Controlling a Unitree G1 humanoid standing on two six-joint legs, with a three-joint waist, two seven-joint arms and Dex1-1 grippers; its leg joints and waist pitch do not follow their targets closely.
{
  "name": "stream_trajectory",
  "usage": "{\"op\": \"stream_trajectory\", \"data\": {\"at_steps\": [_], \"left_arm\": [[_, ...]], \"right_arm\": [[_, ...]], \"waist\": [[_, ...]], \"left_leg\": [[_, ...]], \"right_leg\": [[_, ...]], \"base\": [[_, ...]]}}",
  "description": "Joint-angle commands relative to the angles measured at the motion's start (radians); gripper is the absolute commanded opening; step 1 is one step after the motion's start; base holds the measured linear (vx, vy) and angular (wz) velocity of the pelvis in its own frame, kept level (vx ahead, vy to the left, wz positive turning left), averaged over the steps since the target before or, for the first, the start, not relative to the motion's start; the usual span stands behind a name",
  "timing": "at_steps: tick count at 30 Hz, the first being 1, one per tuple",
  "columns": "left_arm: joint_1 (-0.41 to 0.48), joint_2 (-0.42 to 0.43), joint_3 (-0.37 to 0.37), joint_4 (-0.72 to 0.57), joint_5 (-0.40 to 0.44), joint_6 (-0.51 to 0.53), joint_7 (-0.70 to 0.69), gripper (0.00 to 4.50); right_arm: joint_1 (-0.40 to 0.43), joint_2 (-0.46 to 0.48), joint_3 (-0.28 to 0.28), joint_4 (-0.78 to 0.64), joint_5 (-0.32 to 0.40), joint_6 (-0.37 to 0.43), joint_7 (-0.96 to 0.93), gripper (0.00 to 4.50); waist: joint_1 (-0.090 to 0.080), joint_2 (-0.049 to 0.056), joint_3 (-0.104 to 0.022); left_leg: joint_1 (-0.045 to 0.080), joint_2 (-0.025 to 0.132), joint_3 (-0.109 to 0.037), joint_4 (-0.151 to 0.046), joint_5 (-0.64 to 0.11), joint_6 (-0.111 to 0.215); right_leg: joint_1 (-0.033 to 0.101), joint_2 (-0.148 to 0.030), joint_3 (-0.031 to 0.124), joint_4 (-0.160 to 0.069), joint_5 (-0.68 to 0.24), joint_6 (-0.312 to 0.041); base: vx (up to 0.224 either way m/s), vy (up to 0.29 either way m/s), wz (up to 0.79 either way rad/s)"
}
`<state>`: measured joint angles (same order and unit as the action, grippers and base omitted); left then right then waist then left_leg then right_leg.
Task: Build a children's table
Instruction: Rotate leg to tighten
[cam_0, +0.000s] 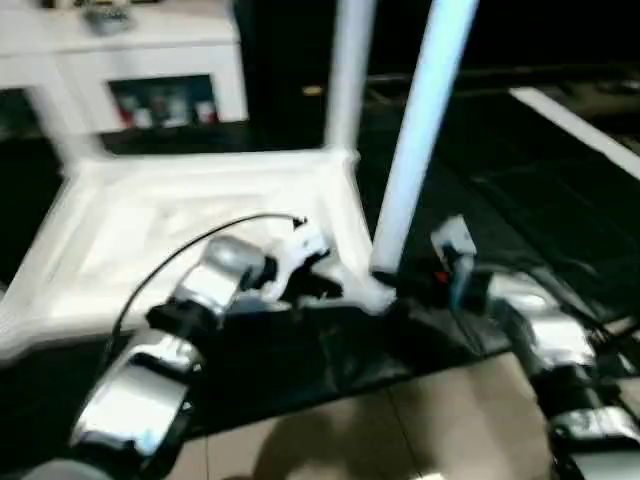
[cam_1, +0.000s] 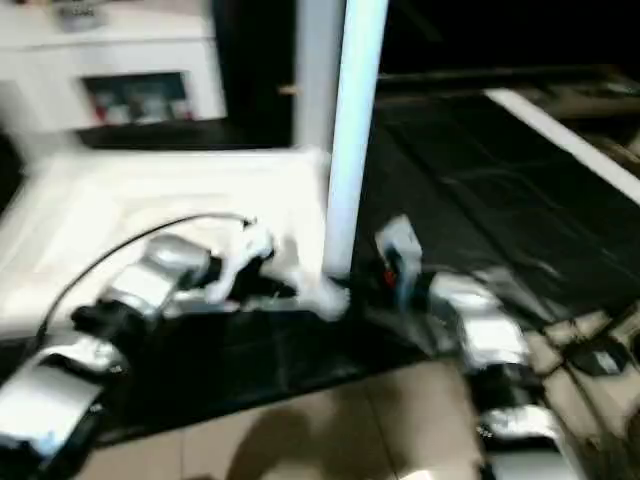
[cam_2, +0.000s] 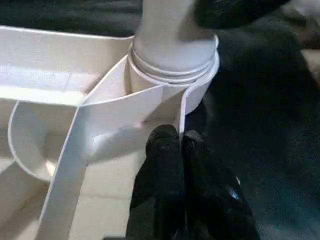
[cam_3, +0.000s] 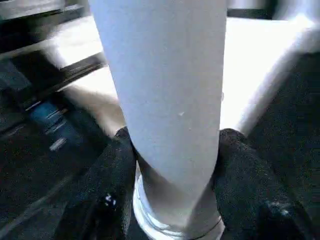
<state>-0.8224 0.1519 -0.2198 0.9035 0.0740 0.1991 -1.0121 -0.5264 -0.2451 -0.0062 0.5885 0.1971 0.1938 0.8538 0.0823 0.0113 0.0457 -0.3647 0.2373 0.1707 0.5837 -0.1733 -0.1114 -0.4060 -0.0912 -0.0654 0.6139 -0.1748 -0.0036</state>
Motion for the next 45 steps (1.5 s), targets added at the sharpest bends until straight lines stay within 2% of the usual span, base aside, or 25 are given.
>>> {"op": "stream_trajectory", "data": {"at_steps": [1, 3, 4, 6, 9, 10, 11, 16, 17, 20, 22, 23, 25, 27, 28, 29, 31, 32, 33, 34, 37, 41, 45], "left_arm": [[-0.047, -0.086, 0.036, 0.027, -0.048, 0.004, 0.153, 0.00], [-0.056, -0.101, 0.044, 0.043, -0.048, 0.001, 0.199, 0.00], [-0.064, -0.117, 0.051, 0.055, -0.044, 0.000, 0.240, 0.00], [-0.074, -0.145, 0.059, 0.070, -0.034, -0.005, 0.302, 0.00], [-0.070, -0.153, 0.056, 0.062, -0.026, -0.002, 0.295, 0.00], [-0.066, -0.152, 0.053, 0.054, -0.020, -0.002, 0.285, 0.00], [-0.064, -0.150, 0.052, 0.052, -0.018, -0.004, 0.282, 0.00], [-0.056, -0.124, 0.038, 0.059, -0.007, -0.037, 0.234, 0.00], [-0.049, -0.108, 0.027, 0.053, -0.003, -0.040, 0.198, 0.00], [-0.045, -0.096, 0.017, 0.053, 0.002, -0.048, 0.173, 0.00], [-0.036, -0.072, 0.001, 0.045, 0.006, -0.062, 0.113, 0.00], [-0.028, -0.049, -0.012, 0.037, 0.007, -0.073, 0.052, 0.00], [-0.024, -0.032, -0.020, 0.027, 0.004, -0.087, 0.001, 0.00], [-0.022, -0.018, -0.030, 0.021, 0.005, -0.094, -0.043, 0.00], [-0.022, -0.017, -0.030, 0.020, 0.005, -0.096, -0.046, 0.00], [-0.017, 0.009, -0.054, 0.016, 0.015, -0.129, -0.118, 0.00], [-0.015, 0.021, -0.066, 0.015, 0.020, -0.144, -0.149, 0.00], [-0.014, 0.034, -0.077, 0.011, 0.021, -0.152, -0.188, 0.00], [-0.013, 0.042, -0.083, 0.008, 0.021, -0.156, -0.212, 0.00], [-0.011, 0.062, -0.102, -0.001, 0.024, -0.184, -0.280, 0.00], [-0.003, 0.091, -0.128, -0.031, 0.013, -0.208, -0.394, 0.00], [0.001, 0.104, -0.137, -0.056, -0.002, -0.203, -0.462, 0.00], [0.009, 0.127, -0.173, -0.080, 0.001, -0.220, -0.541, 0.00]], "right_arm": [[-0.037, 0.104, 0.057, 0.062, -0.047, 0.034, -0.151, 1.99], [-0.054, 0.126, 0.050, 0.085, -0.053, 0.033, -0.204, 1.98], [-0.075, 0.152, 0.041, 0.111, -0.059, 0.032, -0.265, 1.98], [-0.122, 0.192, 0.046, 0.161, -0.101, 0.024, -0.387, 1.98], [-0.128, 0.214, 0.053, 0.156, -0.107, 0.001, -0.368, 1.98], [-0.124, 0.220, 0.056, 0.146, -0.104, 0.001, -0.353, 2.51], [-0.122, 0.221, 0.056, 0.141, -0.101, 0.002, -0.347, 2.64], [-0.099, 0.210, 0.060, 0.126, -0.104, -0.020, -0.323, 3.08], [-0.083, 0.190, 0.062, 0.108, -0.100, -0.029, -0.295, 3.08], [-0.076, 0.175, 0.062, 0.107, -0.102, -0.044, -0.278, 3.41], [-0.053, 0.135, 0.063, 0.094, -0.094, -0.068, -0.213, 3.54], [-0.029, 0.091, 0.056, 0.070, -0.074, -0.084, -0.132, 3.61], [-0.011, 0.051, 0.052, 0.042, -0.055, -0.094, -0.060, 3.87], [0.004, 0.014, 0.056, 0.016, -0.043, -0.097, 0.011, 3.93], [0.004, 0.011, 0.056, 0.015, -0.042, -0.098, 0.016, 3.93], [0.019, -0.047, 0.063, -0.008, -0.032, -0.100, 0.118, 4.26], [0.023, -0.070, 0.064, -0.016, -0.027, -0.098, 0.159, 4.33], [0.024, -0.096, 0.065, -0.025, -0.018, -0.088, 0.207, 4.37], [0.024, -0.112, 0.066, -0.030, -0.012, -0.081, 0.237, 4.37], [0.027, -0.159, 0.085, -0.053, 0.001, -0.072, 0.333, 4.43], [0.032, -0.222, 0.125, -0.081, 0.019, -0.072, 0.479, 4.43], [0.028, -0.243, 0.153, -0.084, 0.013, -0.079, 0.551, 4.43], [0.007, -0.247, 0.170, -0.071, 0.032, -0.063, 0.627, 4.43]], "waist": [[0.004, -0.001, -0.069], [0.000, -0.002, -0.070], [0.000, -0.002, -0.071], [-0.003, 0.003, -0.071], [-0.002, 0.001, -0.070], [0.000, 0.001, -0.071], [-0.001, 0.000, -0.070], [0.000, -0.001, -0.069], [0.001, -0.004, -0.069], [0.002, -0.002, -0.069], [0.002, -0.002, -0.068], [0.007, -0.003, -0.069], [0.013, -0.004, -0.069], [0.016, -0.005, -0.069], [0.018, -0.004, -0.067], [0.022, -0.004, -0.066], [0.029, -0.004, -0.065], [0.033, 0.008, -0.066], [0.035, 0.001, -0.067], [0.039, 0.000, -0.067], [0.048, -0.001, -0.067], [0.056, 0.002, -0.069], [0.058, 0.001, -0.069]], "left_leg": [[-0.001, -0.022, 0.009, -0.065, -0.187, 0.006], [-0.001, -0.023, 0.010, -0.065, -0.169, 0.011], [-0.001, -0.025, 0.012, -0.062, -0.154, 0.025], [0.001, -0.022, 0.011, -0.064, -0.150, 0.023], [0.004, -0.022, 0.013, -0.065, -0.167, 0.034], [0.004, -0.021, 0.013, -0.065, -0.161, 0.042], [0.003, -0.021, 0.013, -0.065, -0.160, 0.044], [0.003, -0.020, 0.014, -0.066, -0.173, 0.049], [0.003, -0.020, 0.014, -0.066, -0.169, 0.051], [0.005, -0.018, 0.013, -0.067, -0.166, 0.055], [0.005, -0.019, 0.015, -0.066, -0.174, 0.057], [0.006, -0.017, 0.015, -0.066, -0.174, 0.063], [0.005, -0.015, 0.016, -0.063, -0.162, 0.079], [0.004, -0.017, 0.017, -0.062, -0.162, 0.088], [0.005, -0.014, 0.017, -0.063, -0.178, 0.087], [0.007, -0.013, 0.017, -0.064, -0.193, 0.081], [0.009, -0.011, 0.019, -0.064, -0.205, 0.077], [0.009, -0.011, 0.017, -0.064, -0.211, 0.074], [0.010, -0.010, 0.018, -0.063, -0.215, 0.074], [0.011, -0.010, 0.019, -0.062, -0.212, 0.076], [0.007, -0.009, 0.017, -0.061, -0.201, 0.085], [0.010, -0.007, 0.017, -0.061, -0.202, 0.078], [0.008, -0.006, 0.016, -0.062, -0.199, 0.077]], "right_leg": [[0.057, -0.034, 0.025, -0.076, -0.194, -0.213], [0.059, -0.033, 0.025, -0.073, -0.159, -0.220], [0.059, -0.032, 0.026, -0.072, -0.130, -0.225], [0.057, -0.031, 0.026, -0.071, -0.107, -0.235], [0.059, -0.032, 0.027, -0.072, -0.098, -0.239], [0.061, -0.032, 0.027, -0.069, -0.071, -0.243], [0.061, -0.032, 0.027, -0.069, -0.067, -0.244], [0.062, -0.035, 0.028, -0.073, -0.096, -0.240], [0.062, -0.035, 0.028, -0.072, -0.093, -0.238], [0.061, -0.035, 0.028, -0.071, -0.082, -0.242], [0.061, -0.035, 0.029, -0.071, -0.085, -0.249], [0.062, -0.037, 0.029, -0.072, -0.082, -0.247], [0.063, -0.036, 0.030, -0.067, -0.042, -0.261], [0.063, -0.033, 0.029, -0.065, -0.028, -0.269], [0.061, -0.034, 0.028, -0.067, -0.055, -0.268], [0.059, -0.036, 0.028, -0.071, -0.091, -0.264], [0.058, -0.036, 0.029, -0.072, -0.114, -0.259], [0.057, -0.037, 0.029, -0.071, -0.117, -0.259], [0.057, -0.035, 0.029, -0.072, -0.108, -0.261], [0.057, -0.034, 0.029, -0.071, -0.097, -0.269], [0.060, -0.036, 0.028, -0.066, -0.079, -0.271], [0.056, -0.037, 0.027, -0.065, -0.089, -0.279], [0.056, -0.036, 0.028, -0.061, -0.069, -0.289]], "base": [[0.000, 0.000, 0.00], [0.000, 0.000, 0.00], [0.000, 0.000, 0.00], [0.000, 0.000, 0.00], [0.000, 0.000, 0.00], [0.000, 0.000, 0.00], [0.000, 0.000, 0.00], [0.000, 0.000, 0.00], [0.000, 0.000, 0.00], [0.000, 0.000, 0.00], [0.000, 0.000, 0.00], [0.000, 0.000, 0.00], [0.000, 0.000, 0.00], [0.000, 0.000, 0.00], [0.000, 0.000, 0.00], [0.000, 0.000, 0.00], [0.000, 0.000, 0.00], [0.000, 0.000, 0.00], [0.000, 0.000, 0.00], [0.000, 0.000, 0.00], [0.000, 0.000, 0.00], [0.000, 0.000, 0.00], [0.000, 0.000, 0.00]]}}
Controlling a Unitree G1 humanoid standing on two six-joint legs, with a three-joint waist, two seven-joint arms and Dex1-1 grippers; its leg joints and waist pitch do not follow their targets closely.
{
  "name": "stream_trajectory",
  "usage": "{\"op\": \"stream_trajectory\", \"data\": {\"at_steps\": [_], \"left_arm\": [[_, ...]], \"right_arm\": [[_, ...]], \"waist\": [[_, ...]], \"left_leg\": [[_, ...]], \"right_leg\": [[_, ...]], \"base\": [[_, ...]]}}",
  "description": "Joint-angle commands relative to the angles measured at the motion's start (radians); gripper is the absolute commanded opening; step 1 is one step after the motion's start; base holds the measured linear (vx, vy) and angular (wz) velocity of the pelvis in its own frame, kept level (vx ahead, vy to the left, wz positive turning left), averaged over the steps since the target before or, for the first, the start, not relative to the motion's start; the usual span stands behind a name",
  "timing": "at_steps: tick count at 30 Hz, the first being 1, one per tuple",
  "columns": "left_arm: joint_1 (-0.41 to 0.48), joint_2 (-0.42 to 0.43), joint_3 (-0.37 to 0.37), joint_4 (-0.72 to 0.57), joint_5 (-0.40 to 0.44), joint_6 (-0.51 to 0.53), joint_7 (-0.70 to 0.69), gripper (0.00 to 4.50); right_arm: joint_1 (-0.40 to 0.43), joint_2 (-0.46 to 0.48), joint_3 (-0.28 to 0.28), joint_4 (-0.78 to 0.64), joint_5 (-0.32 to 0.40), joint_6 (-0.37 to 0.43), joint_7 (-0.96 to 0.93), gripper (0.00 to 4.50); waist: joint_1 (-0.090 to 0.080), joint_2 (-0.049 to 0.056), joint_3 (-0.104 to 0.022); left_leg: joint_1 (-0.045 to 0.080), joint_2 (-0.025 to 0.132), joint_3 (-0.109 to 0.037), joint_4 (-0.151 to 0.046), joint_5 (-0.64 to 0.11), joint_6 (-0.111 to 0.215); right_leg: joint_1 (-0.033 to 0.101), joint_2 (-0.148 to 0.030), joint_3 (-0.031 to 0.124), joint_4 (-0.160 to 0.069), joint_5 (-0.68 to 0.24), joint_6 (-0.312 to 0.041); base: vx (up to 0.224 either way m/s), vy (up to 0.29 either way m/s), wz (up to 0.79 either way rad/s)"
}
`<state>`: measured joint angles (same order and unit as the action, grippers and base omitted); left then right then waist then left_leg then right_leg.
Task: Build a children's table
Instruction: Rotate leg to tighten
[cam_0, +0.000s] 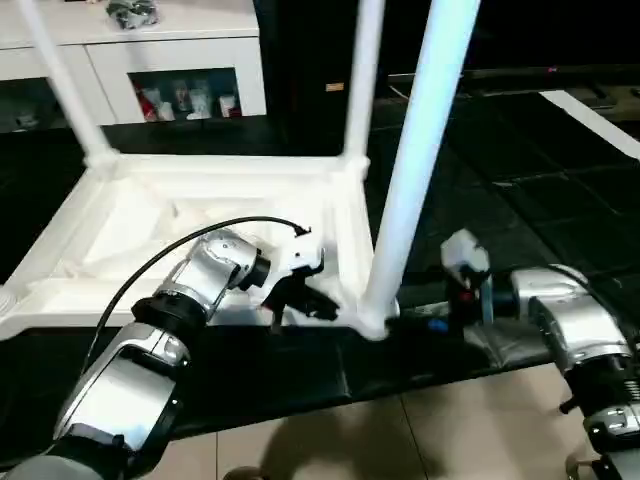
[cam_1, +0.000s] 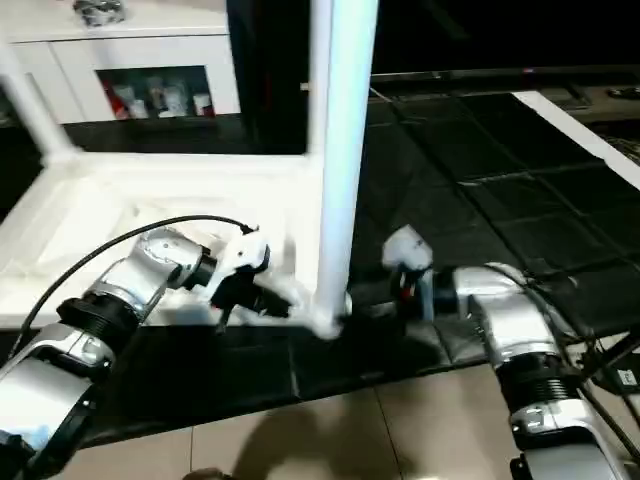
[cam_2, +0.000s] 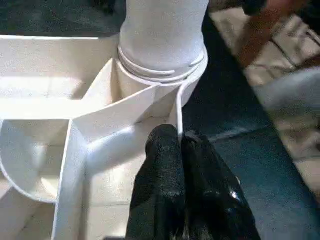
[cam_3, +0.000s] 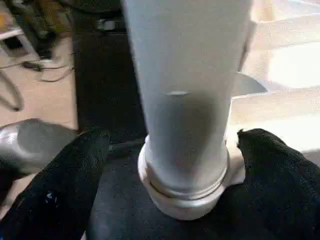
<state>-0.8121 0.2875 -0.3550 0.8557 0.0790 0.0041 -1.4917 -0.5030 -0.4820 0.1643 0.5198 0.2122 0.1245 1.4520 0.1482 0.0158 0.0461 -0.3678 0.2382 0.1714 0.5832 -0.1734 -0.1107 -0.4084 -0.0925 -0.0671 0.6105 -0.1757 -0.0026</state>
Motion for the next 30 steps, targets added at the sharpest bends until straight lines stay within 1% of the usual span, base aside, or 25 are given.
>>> {"op": "stream_trajectory", "data": {"at_steps": [1, 2, 4, 5, 6, 7, 9, 10, 11, 12, 14, 16, 18, 19, 20, 23, 24, 25, 27, 29, 30], "left_arm": [[0.000, -0.005, -0.043, -0.035, -0.003, -0.030, -0.074, 0.00], [0.001, -0.003, -0.048, -0.037, -0.001, -0.033, -0.080, 0.00], [0.003, -0.001, -0.053, -0.042, 0.001, -0.036, -0.088, 0.00], [0.007, -0.002, -0.058, -0.053, 0.001, -0.034, -0.098, 0.00], [0.007, -0.002, -0.058, -0.053, 0.001, -0.034, -0.098, 0.00], [0.010, -0.005, -0.058, -0.059, 0.001, -0.031, -0.102, 0.00], [0.010, -0.006, -0.058, -0.061, 0.001, -0.029, -0.103, 0.00], [0.012, -0.007, -0.059, -0.067, 0.000, -0.025, -0.106, 0.00], [0.015, -0.007, -0.061, -0.073, -0.002, -0.022, -0.110, 0.00], [0.017, -0.007, -0.062, -0.077, -0.003, -0.020, -0.113, 0.00], [0.019, -0.006, -0.065, -0.081, -0.004, -0.020, -0.116, 0.00], [0.021, -0.005, -0.068, -0.084, -0.006, -0.020, -0.121, 0.00], [0.023, -0.004, -0.071, -0.087, -0.006, -0.020, -0.122, 0.00], [0.024, -0.003, -0.073, -0.091, -0.006, -0.018, -0.123, 0.00], [0.024, -0.003, -0.073, -0.091, -0.006, -0.018, -0.123, 0.00], [0.025, -0.002, -0.074, -0.092, -0.006, -0.017, -0.123, 0.00], [0.025, -0.002, -0.076, -0.093, -0.006, -0.016, -0.123, 0.00], [0.027, -0.001, -0.076, -0.093, -0.004, -0.015, -0.122, 0.00], [0.028, -0.001, -0.075, -0.093, -0.002, -0.009, -0.116, 0.00], [0.029, -0.005, -0.070, -0.087, 0.008, 0.010, -0.080, 0.00], [0.026, -0.010, -0.065, -0.079, 0.014, 0.028, -0.053, 0.00]], "right_arm": [[-0.022, -0.008, 0.000, 0.004, 0.020, 0.010, 0.042, 4.15], [-0.028, -0.004, 0.000, 0.012, 0.020, 0.008, 0.048, 4.15], [-0.034, 0.002, 0.002, 0.020, 0.024, 0.011, 0.057, 4.02], [-0.043, 0.009, 0.011, 0.029, 0.031, 0.019, 0.074, 4.02], [-0.043, 0.009, 0.011, 0.029, 0.031, 0.019, 0.074, 3.88], [-0.045, 0.013, 0.016, 0.032, 0.033, 0.022, 0.084, 3.73], [-0.046, 0.016, 0.017, 0.033, 0.032, 0.020, 0.088, 3.61], [-0.047, 0.017, 0.019, 0.036, 0.033, 0.020, 0.096, 3.55], [-0.048, 0.020, 0.020, 0.038, 0.036, 0.021, 0.102, 3.42], [-0.049, 0.022, 0.021, 0.039, 0.038, 0.023, 0.106, 3.42], [-0.050, 0.024, 0.022, 0.040, 0.040, 0.024, 0.110, 3.19], [-0.052, 0.027, 0.024, 0.043, 0.043, 0.028, 0.117, 3.06], [-0.049, 0.030, 0.028, 0.043, 0.043, 0.031, 0.125, 3.06], [-0.046, 0.031, 0.031, 0.040, 0.044, 0.035, 0.130, 2.82], [-0.044, 0.032, 0.031, 0.039, 0.044, 0.035, 0.131, 2.82], [-0.043, 0.031, 0.033, 0.036, 0.046, 0.043, 0.136, 2.44], [-0.041, 0.032, 0.034, 0.035, 0.046, 0.045, 0.138, 2.44], [-0.038, 0.032, 0.033, 0.029, 0.048, 0.050, 0.141, 2.36], [-0.033, 0.032, 0.032, 0.022, 0.052, 0.054, 0.141, 2.16], [-0.021, 0.034, 0.026, 0.005, 0.063, 0.068, 0.133, 2.12], [-0.014, 0.037, 0.019, -0.001, 0.067, 0.071, 0.121, 2.10]], "waist": [[-0.007, -0.003, -0.070], [-0.006, -0.003, -0.069], [-0.006, -0.003, -0.068], [-0.006, -0.003, -0.068], [-0.006, -0.006, -0.068], [-0.006, -0.005, -0.068], [-0.006, -0.006, -0.069], [-0.006, -0.006, -0.069], [-0.006, -0.006, -0.069], [-0.005, -0.006, -0.070], [-0.006, -0.006, -0.071], [-0.006, -0.004, -0.071], [-0.005, -0.004, -0.072], [-0.005, -0.004, -0.072], [-0.005, -0.004, -0.072], [-0.006, -0.004, -0.071], [-0.006, -0.004, -0.071], [-0.006, -0.003, -0.070], [-0.005, -0.003, -0.070], [-0.005, -0.001, -0.070], [-0.005, -0.002, -0.070]], "left_leg": [[0.012, -0.008, 0.016, -0.061, -0.203, 0.075], [0.012, -0.007, 0.015, -0.062, -0.211, 0.072], [0.013, -0.007, 0.016, -0.062, -0.220, 0.065], [0.013, -0.007, 0.015, -0.063, -0.221, 0.063], [0.012, -0.006, 0.015, -0.064, -0.225, 0.062], [0.014, -0.006, 0.016, -0.063, -0.224, 0.060], [0.013, -0.006, 0.016, -0.063, -0.215, 0.060], [0.011, -0.007, 0.015, -0.063, -0.208, 0.061], [0.012, -0.007, 0.015, -0.062, -0.208, 0.062], [0.012, -0.007, 0.015, -0.062, -0.203, 0.063], [0.011, -0.007, 0.015, -0.061, -0.191, 0.068], [0.011, -0.007, 0.016, -0.060, -0.190, 0.069], [0.012, -0.007, 0.015, -0.060, -0.186, 0.069], [0.011, -0.008, 0.015, -0.060, -0.186, 0.069], [0.012, -0.007, 0.015, -0.060, -0.189, 0.069], [0.011, -0.008, 0.015, -0.061, -0.195, 0.068], [0.012, -0.008, 0.015, -0.061, -0.197, 0.067], [0.012, -0.008, 0.015, -0.062, -0.206, 0.062], [0.013, -0.007, 0.015, -0.062, -0.209, 0.059], [0.012, -0.007, 0.014, -0.062, -0.205, 0.057], [0.013, -0.007, 0.015, -0.062, -0.205, 0.057]], "right_leg": [[0.059, -0.034, 0.029, -0.058, -0.071, -0.291], [0.058, -0.036, 0.029, -0.059, -0.083, -0.289], [0.057, -0.036, 0.029, -0.061, -0.103, -0.285], [0.058, -0.036, 0.029, -0.062, -0.111, -0.282], [0.058, -0.037, 0.029, -0.061, -0.120, -0.281], [0.056, -0.037, 0.030, -0.063, -0.126, -0.280], [0.057, -0.036, 0.030, -0.061, -0.115, -0.280], [0.058, -0.036, 0.030, -0.059, -0.109, -0.279], [0.058, -0.036, 0.029, -0.059, -0.108, -0.279], [0.058, -0.036, 0.029, -0.059, -0.103, -0.279], [0.058, -0.035, 0.029, -0.057, -0.087, -0.282], [0.057, -0.035, 0.029, -0.057, -0.081, -0.284], [0.058, -0.035, 0.029, -0.056, -0.075, -0.285], [0.058, -0.035, 0.029, -0.056, -0.073, -0.285], [0.058, -0.035, 0.028, -0.056, -0.074, -0.286], [0.059, -0.035, 0.029, -0.057, -0.086, -0.284], [0.058, -0.035, 0.028, -0.058, -0.091, -0.283], [0.058, -0.036, 0.029, -0.060, -0.106, -0.280], [0.058, -0.036, 0.029, -0.060, -0.111, -0.278], [0.058, -0.035, 0.029, -0.058, -0.105, -0.278], [0.058, -0.035, 0.029, -0.059, -0.102, -0.278]], "base": [[0.000, 0.000, 0.00], [0.000, 0.000, 0.00], [0.000, 0.000, 0.00], [0.000, 0.000, 0.00], [0.000, 0.000, 0.00], [0.000, 0.000, 0.00], [0.000, 0.000, 0.00], [0.000, 0.000, 0.00], [0.000, 0.000, 0.00], [0.000, 0.000, 0.00], [0.000, 0.000, 0.00], [0.000, 0.000, 0.00], [0.000, 0.000, 0.00], [0.000, 0.000, 0.00], [0.000, 0.000, 0.00], [0.000, 0.000, 0.00], [0.000, 0.000, 0.00], [0.000, 0.000, 0.00], [0.000, 0.000, 0.00], [0.000, 0.000, 0.00], [0.000, 0.000, 0.00]]}}
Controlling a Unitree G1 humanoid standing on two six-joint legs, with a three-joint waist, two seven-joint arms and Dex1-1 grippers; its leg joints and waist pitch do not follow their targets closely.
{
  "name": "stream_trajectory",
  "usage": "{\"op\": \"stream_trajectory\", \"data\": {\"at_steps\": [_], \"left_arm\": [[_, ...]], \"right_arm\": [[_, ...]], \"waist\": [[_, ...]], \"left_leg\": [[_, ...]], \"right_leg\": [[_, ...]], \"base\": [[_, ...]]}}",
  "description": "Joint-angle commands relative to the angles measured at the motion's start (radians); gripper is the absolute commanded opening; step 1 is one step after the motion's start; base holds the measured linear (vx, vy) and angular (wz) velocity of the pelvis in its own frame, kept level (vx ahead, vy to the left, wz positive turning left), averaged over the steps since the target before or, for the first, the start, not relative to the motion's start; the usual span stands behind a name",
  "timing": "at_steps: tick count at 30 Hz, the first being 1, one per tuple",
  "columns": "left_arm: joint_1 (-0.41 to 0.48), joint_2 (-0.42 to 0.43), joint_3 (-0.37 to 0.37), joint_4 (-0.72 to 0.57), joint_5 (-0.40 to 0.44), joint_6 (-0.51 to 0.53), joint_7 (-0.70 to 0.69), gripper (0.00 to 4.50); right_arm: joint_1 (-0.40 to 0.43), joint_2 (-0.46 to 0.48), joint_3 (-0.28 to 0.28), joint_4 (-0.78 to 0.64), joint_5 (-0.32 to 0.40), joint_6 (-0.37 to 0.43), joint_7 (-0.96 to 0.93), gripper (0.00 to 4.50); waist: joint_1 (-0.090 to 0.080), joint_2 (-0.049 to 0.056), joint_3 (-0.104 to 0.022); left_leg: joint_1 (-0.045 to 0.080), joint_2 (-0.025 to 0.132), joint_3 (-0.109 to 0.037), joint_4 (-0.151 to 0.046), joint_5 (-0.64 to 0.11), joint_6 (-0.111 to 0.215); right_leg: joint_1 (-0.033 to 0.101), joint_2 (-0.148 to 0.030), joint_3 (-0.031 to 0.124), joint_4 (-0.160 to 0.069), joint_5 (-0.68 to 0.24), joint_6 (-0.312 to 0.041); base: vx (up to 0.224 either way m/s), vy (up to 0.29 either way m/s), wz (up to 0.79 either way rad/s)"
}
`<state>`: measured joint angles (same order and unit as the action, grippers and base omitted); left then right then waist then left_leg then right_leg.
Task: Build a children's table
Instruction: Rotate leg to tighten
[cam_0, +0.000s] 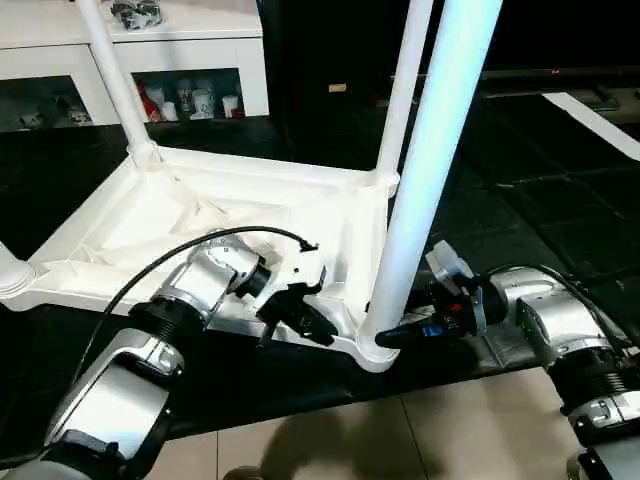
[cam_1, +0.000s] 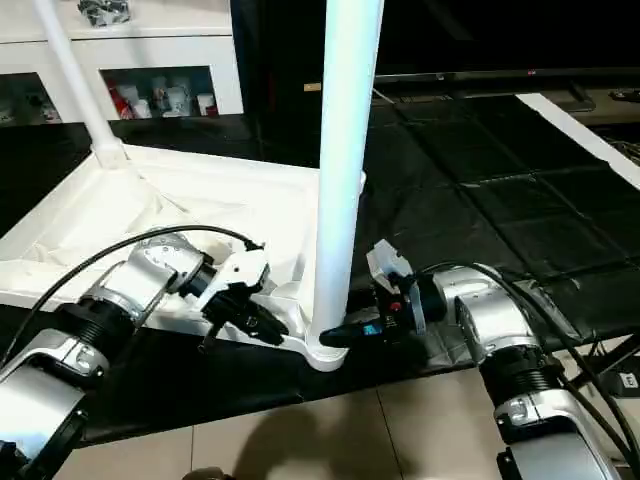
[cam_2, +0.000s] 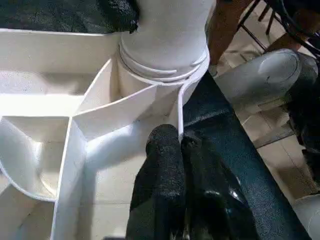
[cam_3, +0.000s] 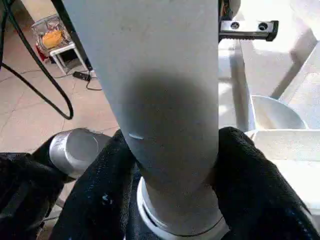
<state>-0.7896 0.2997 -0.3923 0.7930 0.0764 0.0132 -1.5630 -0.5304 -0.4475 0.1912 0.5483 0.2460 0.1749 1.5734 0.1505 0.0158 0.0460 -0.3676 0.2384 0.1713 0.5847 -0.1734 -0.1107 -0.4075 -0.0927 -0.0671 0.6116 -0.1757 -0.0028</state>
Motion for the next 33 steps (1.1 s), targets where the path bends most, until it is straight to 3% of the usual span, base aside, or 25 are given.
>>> {"op": "stream_trajectory", "data": {"at_steps": [1, 4, 6, 9, 10, 12, 14, 17, 21, 23, 24, 26, 29, 33], "left_arm": [[-0.001, -0.030, -0.018, -0.005, 0.020, 0.033, 0.054, 0.00], [-0.011, -0.052, 0.010, 0.017, 0.017, 0.066, 0.133, 0.00], [-0.026, -0.091, 0.065, 0.045, -0.004, 0.122, 0.259, 0.00], [-0.035, -0.130, 0.112, 0.060, -0.023, 0.179, 0.377, 0.00], [-0.039, -0.143, 0.122, 0.068, -0.023, 0.190, 0.418, 0.00], [-0.045, -0.164, 0.135, 0.081, -0.024, 0.202, 0.470, 0.00], [-0.066, -0.206, 0.164, 0.119, -0.030, 0.221, 0.582, 0.00], [-0.099, -0.254, 0.196, 0.169, -0.038, 0.219, 0.720, 0.00], [-0.144, -0.303, 0.241, 0.226, -0.037, 0.181, 0.895, 0.00], [-0.155, -0.307, 0.234, 0.233, -0.015, 0.172, 0.912, 0.00], [-0.156, -0.306, 0.232, 0.233, -0.012, 0.171, 0.911, 0.00], [-0.156, -0.308, 0.241, 0.233, -0.016, 0.180, 0.905, 0.00], [-0.151, -0.296, 0.233, 0.231, -0.008, 0.181, 0.879, 0.00], [-0.140, -0.277, 0.216, 0.229, 0.003, 0.174, 0.835, 0.00]], "right_arm": [[0.020, 0.009, -0.020, -0.036, 0.038, 0.026, -0.023, 2.09], [0.030, 0.027, -0.044, -0.047, 0.037, 0.026, -0.088, 2.07], [0.033, 0.072, -0.085, -0.047, 0.018, 0.046, -0.257, 2.07], [0.023, 0.135, -0.130, -0.023, -0.014, 0.070, -0.475, 2.04], [0.021, 0.156, -0.138, -0.014, -0.028, 0.073, -0.539, 2.03], [0.016, 0.185, -0.146, -0.002, -0.047, 0.081, -0.623, 2.02], [-0.001, 0.236, -0.150, 0.030, -0.084, 0.088, -0.757, 1.99], [-0.051, 0.306, -0.175, 0.100, -0.111, 0.112, -0.950, 1.98], [-0.131, 0.372, -0.160, 0.201, -0.159, 0.055, -1.103, 1.98], [-0.157, 0.403, -0.177, 0.223, -0.164, 0.041, -1.156, 1.98], [-0.159, 0.407, -0.180, 0.225, -0.163, 0.041, -1.161, 2.51], [-0.159, 0.413, -0.180, 0.221, -0.168, 0.038, -1.165, 2.64], [-0.145, 0.412, -0.178, 0.202, -0.167, 0.032, -1.144, 3.09], [-0.123, 0.399, -0.184, 0.178, -0.161, 0.019, -1.120, 3.25]], "waist": [[-0.007, -0.002, -0.070], [-0.006, -0.003, -0.065], [-0.008, -0.004, -0.062], [-0.022, -0.006, -0.060], [-0.035, -0.007, -0.061], [-0.045, -0.008, -0.061], [-0.061, -0.006, -0.064], [-0.070, -0.004, -0.065], [-0.078, 0.000, -0.070], [-0.077, 0.001, -0.074], [-0.077, 0.000, -0.075], [-0.077, 0.000, -0.076], [-0.077, -0.001, -0.073], [-0.075, 0.000, -0.072]], "left_leg": [[0.013, -0.007, 0.015, -0.063, -0.202, 0.057], [0.013, -0.008, 0.015, -0.066, -0.226, 0.047], [0.017, -0.010, 0.016, -0.068, -0.251, 0.032], [0.010, -0.016, 0.009, -0.074, -0.253, 0.005], [0.006, -0.018, 0.007, -0.076, -0.255, 0.000], [0.003, -0.020, 0.007, -0.076, -0.251, 0.004], [0.002, -0.022, 0.007, -0.073, -0.224, 0.002], [0.002, -0.026, 0.009, -0.070, -0.217, 0.008], [0.004, -0.025, 0.010, -0.067, -0.187, 0.016], [0.001, -0.025, 0.010, -0.064, -0.146, 0.032], [0.000, -0.026, 0.010, -0.064, -0.129, 0.042], [0.001, -0.027, 0.012, -0.060, -0.114, 0.059], [0.002, -0.026, 0.014, -0.061, -0.124, 0.075], [0.004, -0.023, 0.013, -0.064, -0.148, 0.072]], "right_leg": [[0.056, -0.034, 0.030, -0.059, -0.095, -0.278], [0.055, -0.036, 0.029, -0.067, -0.153, -0.264], [0.054, -0.037, 0.029, -0.075, -0.217, -0.247], [0.056, -0.040, 0.027, -0.081, -0.308, -0.200], [0.058, -0.038, 0.025, -0.086, -0.340, -0.173], [0.057, -0.038, 0.025, -0.088, -0.340, -0.170], [0.057, -0.036, 0.025, -0.084, -0.288, -0.184], [0.056, -0.033, 0.026, -0.084, -0.274, -0.189], [0.057, -0.031, 0.026, -0.079, -0.184, -0.213], [0.061, -0.030, 0.027, -0.068, -0.089, -0.235], [0.063, -0.030, 0.026, -0.065, -0.050, -0.243], [0.065, -0.029, 0.027, -0.062, -0.006, -0.259], [0.065, -0.030, 0.027, -0.062, 0.003, -0.270], [0.065, -0.032, 0.028, -0.065, -0.038, -0.262]], "base": [[0.000, 0.000, 0.00], [0.000, 0.000, 0.00], [0.000, 0.000, 0.00], [0.000, 0.000, 0.00], [0.000, 0.000, 0.00], [0.000, 0.000, 0.00], [0.000, 0.000, 0.00], [0.000, 0.000, 0.00], [0.000, 0.000, 0.00], [0.000, 0.000, 0.00], [0.000, 0.000, 0.00], [0.000, 0.000, 0.00], [0.000, 0.000, 0.00], [0.000, 0.000, 0.00]]}}
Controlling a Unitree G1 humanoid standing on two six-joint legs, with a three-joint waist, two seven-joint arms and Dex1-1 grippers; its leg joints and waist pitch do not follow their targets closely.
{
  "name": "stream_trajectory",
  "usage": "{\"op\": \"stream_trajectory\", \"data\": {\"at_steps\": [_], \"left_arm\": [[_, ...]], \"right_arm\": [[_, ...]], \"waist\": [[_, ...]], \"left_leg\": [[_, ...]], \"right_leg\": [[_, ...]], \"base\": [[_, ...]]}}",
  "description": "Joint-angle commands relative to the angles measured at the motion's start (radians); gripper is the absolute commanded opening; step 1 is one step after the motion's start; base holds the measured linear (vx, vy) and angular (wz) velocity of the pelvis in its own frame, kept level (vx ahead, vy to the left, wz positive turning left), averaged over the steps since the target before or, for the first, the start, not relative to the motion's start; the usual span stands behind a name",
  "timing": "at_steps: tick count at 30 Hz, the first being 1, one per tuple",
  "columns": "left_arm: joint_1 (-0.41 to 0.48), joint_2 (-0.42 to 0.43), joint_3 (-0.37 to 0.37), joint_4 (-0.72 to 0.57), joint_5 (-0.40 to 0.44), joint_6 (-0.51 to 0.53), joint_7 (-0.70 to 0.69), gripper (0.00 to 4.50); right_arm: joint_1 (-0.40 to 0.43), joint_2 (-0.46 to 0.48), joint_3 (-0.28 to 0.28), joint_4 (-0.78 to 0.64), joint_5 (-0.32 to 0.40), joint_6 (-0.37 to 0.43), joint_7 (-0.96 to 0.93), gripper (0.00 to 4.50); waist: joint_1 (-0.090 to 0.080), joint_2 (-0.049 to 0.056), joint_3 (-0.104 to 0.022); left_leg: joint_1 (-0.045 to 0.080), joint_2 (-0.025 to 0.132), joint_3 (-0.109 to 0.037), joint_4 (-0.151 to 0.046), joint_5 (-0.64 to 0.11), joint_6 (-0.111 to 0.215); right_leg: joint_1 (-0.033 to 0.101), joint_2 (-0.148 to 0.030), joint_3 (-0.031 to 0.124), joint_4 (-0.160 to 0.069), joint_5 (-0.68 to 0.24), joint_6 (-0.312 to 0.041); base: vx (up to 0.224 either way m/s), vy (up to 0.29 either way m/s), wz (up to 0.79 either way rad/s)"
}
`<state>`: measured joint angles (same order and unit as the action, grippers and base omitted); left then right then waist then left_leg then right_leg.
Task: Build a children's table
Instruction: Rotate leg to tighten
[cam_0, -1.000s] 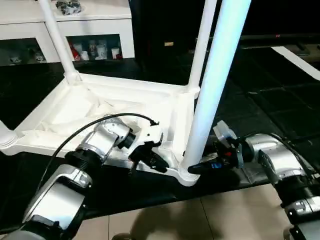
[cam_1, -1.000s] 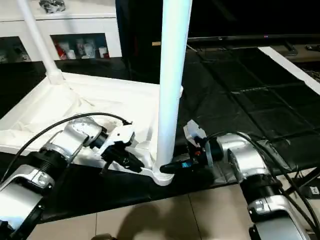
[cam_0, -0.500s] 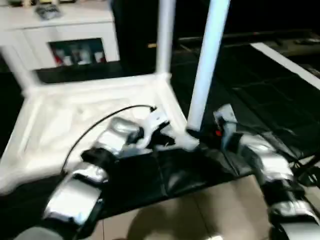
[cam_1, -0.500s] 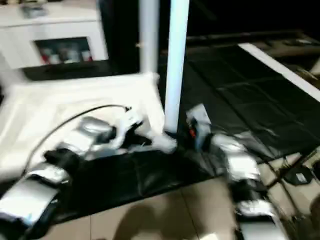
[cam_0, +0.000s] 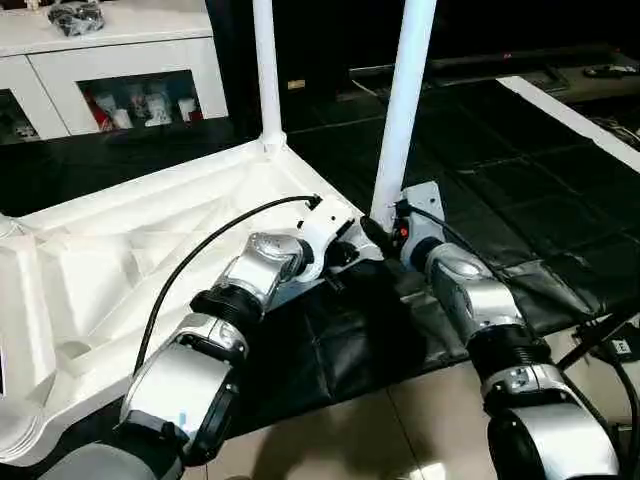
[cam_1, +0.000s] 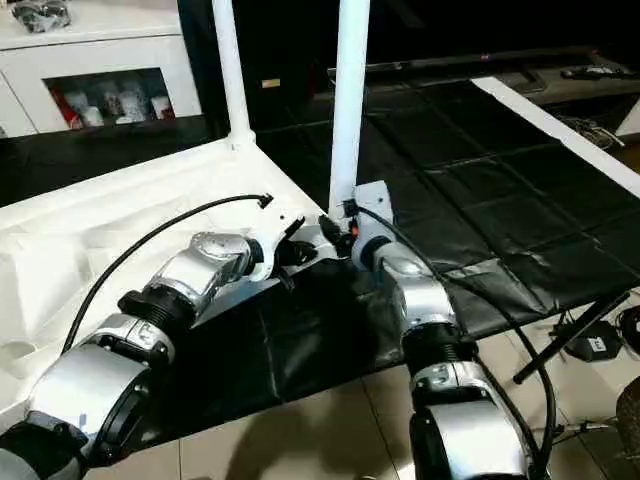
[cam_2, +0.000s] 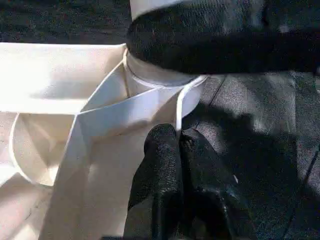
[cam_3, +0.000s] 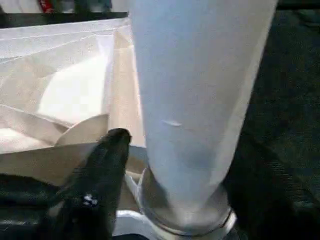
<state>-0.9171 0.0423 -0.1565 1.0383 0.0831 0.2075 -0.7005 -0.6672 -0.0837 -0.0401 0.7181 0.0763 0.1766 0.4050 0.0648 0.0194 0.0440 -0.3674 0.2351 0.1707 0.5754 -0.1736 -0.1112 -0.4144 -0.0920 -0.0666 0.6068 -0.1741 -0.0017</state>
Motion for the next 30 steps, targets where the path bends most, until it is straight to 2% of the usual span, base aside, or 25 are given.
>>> {"op": "stream_trajectory", "data": {"at_steps": [1, 4, 6, 7, 9, 11, 14, 16, 17, 19, 21, 24, 26, 30], "left_arm": [[-0.011, -0.013, -0.023, -0.011, -0.002, -0.027, -0.042, 0.00], [-0.004, 0.021, -0.043, -0.006, 0.004, -0.063, -0.120, 0.00], [-0.004, 0.021, -0.043, -0.006, 0.004, -0.063, -0.120, 0.00], [0.000, 0.037, -0.055, -0.012, 0.008, -0.076, -0.159, 0.00], [0.008, 0.058, -0.073, -0.024, 0.014, -0.095, -0.216, 0.00], [0.034, 0.112, -0.122, -0.060, 0.033, -0.132, -0.371, 0.00], [0.042, 0.129, -0.138, -0.071, 0.039, -0.142, -0.419, 0.00], [0.050, 0.146, -0.155, -0.082, 0.043, -0.163, -0.471, 0.00], [0.064, 0.180, -0.189, -0.100, 0.048, -0.200, -0.577, 0.00], [0.072, 0.200, -0.213, -0.115, 0.050, -0.217, -0.644, 0.00], [0.078, 0.209, -0.225, -0.127, 0.048, -0.231, -0.681, 0.00], [0.095, 0.231, -0.255, -0.178, 0.021, -0.250, -0.807, 0.00], [0.098, 0.236, -0.261, -0.189, 0.017, -0.253, -0.830, 0.00], [0.103, 0.239, -0.272, -0.210, 0.013, -0.252, -0.857, 0.00]], "right_arm": [[0.020, 0.026, 0.045, 0.003, 0.013, 0.015, 0.055, 3.38], [0.057, -0.033, 0.065, -0.035, 0.019, -0.007, 0.150, 3.58], [0.057, -0.033, 0.065, -0.035, 0.019, -0.007, 0.150, 3.77], [0.072, -0.061, 0.073, -0.060, 0.027, -0.012, 0.203, 3.99], [0.089, -0.095, 0.081, -0.088, 0.034, -0.023, 0.265, 4.02], [0.120, -0.179, 0.093, -0.141, 0.058, -0.048, 0.434, 4.36], [0.126, -0.204, 0.094, -0.153, 0.069, -0.053, 0.486, 4.48], [0.128, -0.227, 0.092, -0.160, 0.078, -0.059, 0.533, 4.49], [0.135, -0.281, 0.109, -0.176, 0.099, -0.068, 0.664, 4.49], [0.149, -0.320, 0.133, -0.202, 0.120, -0.065, 0.776, 4.49], [0.158, -0.340, 0.150, -0.222, 0.134, -0.064, 0.842, 4.49], [0.170, -0.386, 0.197, -0.251, 0.166, -0.048, 1.016, 4.49], [0.169, -0.394, 0.208, -0.252, 0.171, -0.045, 1.048, 4.49], [0.153, -0.396, 0.226, -0.235, 0.169, -0.049, 1.093, 4.03]], "waist": [[0.010, -0.004, -0.070], [0.013, -0.007, -0.071], [0.015, -0.006, -0.071], [0.018, -0.007, -0.071], [0.022, -0.009, -0.069], [0.033, -0.011, -0.069], [0.038, -0.009, -0.068], [0.040, -0.008, -0.066], [0.047, -0.009, -0.066], [0.056, -0.010, -0.064], [0.063, -0.009, -0.065], [0.069, -0.013, -0.065], [0.072, -0.013, -0.065], [0.078, -0.014, -0.065]], "left_leg": [[0.004, -0.020, 0.014, -0.054, -0.146, 0.072], [0.003, -0.020, 0.015, -0.052, -0.138, 0.084], [0.003, -0.019, 0.015, -0.051, -0.130, 0.085], [0.005, -0.020, 0.015, -0.052, -0.136, 0.087], [0.006, -0.019, 0.016, -0.051, -0.148, 0.092], [0.006, -0.016, 0.016, -0.052, -0.155, 0.093], [0.005, -0.013, 0.019, -0.050, -0.158, 0.095], [0.006, -0.012, 0.019, -0.052, -0.173, 0.086], [0.011, -0.010, 0.018, -0.054, -0.206, 0.079], [0.013, -0.006, 0.020, -0.054, -0.212, 0.087], [0.010, -0.005, 0.018, -0.053, -0.205, 0.088], [0.009, -0.005, 0.018, -0.054, -0.214, 0.085], [0.011, -0.004, 0.018, -0.054, -0.207, 0.083], [0.011, -0.003, 0.018, -0.054, -0.207, 0.074]], "right_leg": [[0.072, -0.033, 0.028, -0.060, -0.034, -0.266], [0.074, -0.032, 0.028, -0.057, -0.004, -0.274], [0.073, -0.033, 0.029, -0.055, 0.007, -0.276], [0.074, -0.032, 0.028, -0.057, 0.000, -0.276], [0.073, -0.033, 0.028, -0.060, -0.018, -0.275], [0.075, -0.034, 0.028, -0.060, -0.037, -0.270], [0.071, -0.033, 0.029, -0.056, -0.030, -0.278], [0.067, -0.034, 0.029, -0.059, -0.058, -0.277], [0.066, -0.035, 0.028, -0.063, -0.114, -0.268], [0.064, -0.033, 0.031, -0.064, -0.109, -0.270], [0.067, -0.035, 0.031, -0.059, -0.092, -0.273], [0.066, -0.038, 0.030, -0.059, -0.121, -0.271], [0.063, -0.038, 0.031, -0.060, -0.128, -0.270], [0.060, -0.038, 0.031, -0.059, -0.132, -0.273]], "base": [[0.000, 0.000, 0.00], [0.000, 0.000, 0.00], [0.000, 0.000, 0.00], [0.000, 0.000, 0.00], [0.000, 0.000, 0.00], [0.000, 0.000, 0.00], [0.000, 0.000, 0.00], [0.000, 0.000, 0.00], [0.000, 0.000, 0.00], [0.000, 0.000, 0.00], [0.000, 0.000, 0.00], [0.000, 0.000, 0.00], [0.000, 0.000, 0.00], [0.000, 0.000, 0.00]]}}
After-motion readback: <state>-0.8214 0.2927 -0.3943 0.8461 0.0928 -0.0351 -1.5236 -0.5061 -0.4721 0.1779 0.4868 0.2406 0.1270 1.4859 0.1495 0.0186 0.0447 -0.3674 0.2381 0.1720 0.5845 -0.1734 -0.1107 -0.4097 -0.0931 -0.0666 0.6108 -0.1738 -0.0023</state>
